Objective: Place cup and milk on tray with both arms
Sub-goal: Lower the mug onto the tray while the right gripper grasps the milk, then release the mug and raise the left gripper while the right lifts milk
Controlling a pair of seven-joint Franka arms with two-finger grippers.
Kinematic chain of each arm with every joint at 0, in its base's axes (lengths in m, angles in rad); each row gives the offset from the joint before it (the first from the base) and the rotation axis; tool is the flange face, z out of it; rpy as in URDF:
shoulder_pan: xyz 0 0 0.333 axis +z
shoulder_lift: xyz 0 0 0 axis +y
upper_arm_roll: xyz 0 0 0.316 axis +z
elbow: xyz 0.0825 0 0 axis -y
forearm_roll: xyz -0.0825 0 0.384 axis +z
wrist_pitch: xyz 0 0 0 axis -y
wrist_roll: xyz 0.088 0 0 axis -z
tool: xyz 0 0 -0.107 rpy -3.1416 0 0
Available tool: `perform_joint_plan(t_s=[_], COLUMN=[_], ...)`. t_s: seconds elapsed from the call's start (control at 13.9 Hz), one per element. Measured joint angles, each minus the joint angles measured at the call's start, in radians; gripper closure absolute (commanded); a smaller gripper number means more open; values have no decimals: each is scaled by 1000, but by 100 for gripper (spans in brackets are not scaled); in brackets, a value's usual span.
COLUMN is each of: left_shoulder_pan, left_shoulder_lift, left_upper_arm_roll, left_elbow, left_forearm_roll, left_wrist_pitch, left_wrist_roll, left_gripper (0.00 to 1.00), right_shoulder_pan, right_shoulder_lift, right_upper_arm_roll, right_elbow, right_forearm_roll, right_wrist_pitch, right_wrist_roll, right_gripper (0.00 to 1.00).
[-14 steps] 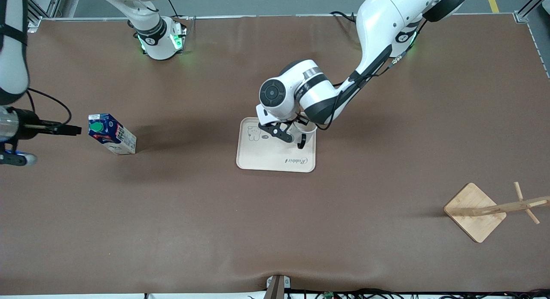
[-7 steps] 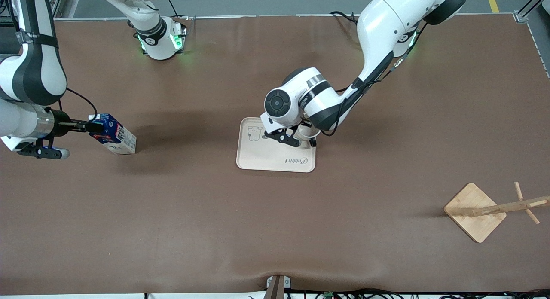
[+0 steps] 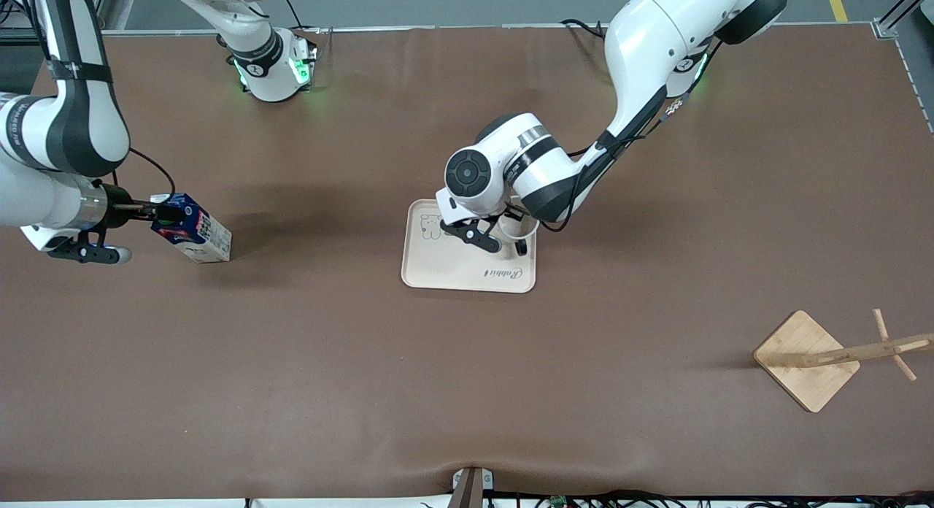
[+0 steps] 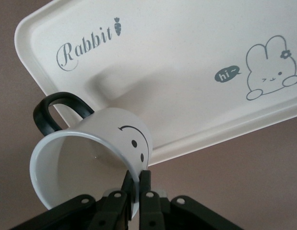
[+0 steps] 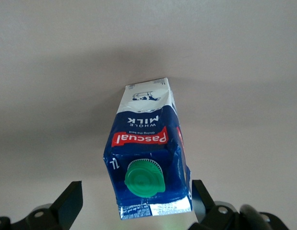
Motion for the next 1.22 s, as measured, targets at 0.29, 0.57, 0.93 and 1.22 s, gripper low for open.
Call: perform_joint_plan(t_s=[0.29,0.57,0.93,1.22], left_shoulder_pan=[-29,-59,-66,20], left_shoulder_lift=[29,31,-31,-235], left_upper_arm_roll=[34,62,63,75], left_elbow=[1,14,51,69], left_forearm_roll=[26,35,38,39], left_wrist_pitch=[28,53,61,-17], left_wrist_roll=[5,5,5,4], left_gripper=[100,0,0,0], right_shoulder_pan=[0,0,-1,-17], right_shoulder_lift=[-7,-9,-9,-15], right_upper_arm_roll=[0,0,-2,-5], right_elbow=[-33,-82,-86,-69], right_forearm_roll=[0,0,0,0], right_wrist_pitch=[20,71,74,-9], right_wrist_roll=[-2,-9,-49,-52], right_gripper=[0,0,79,97])
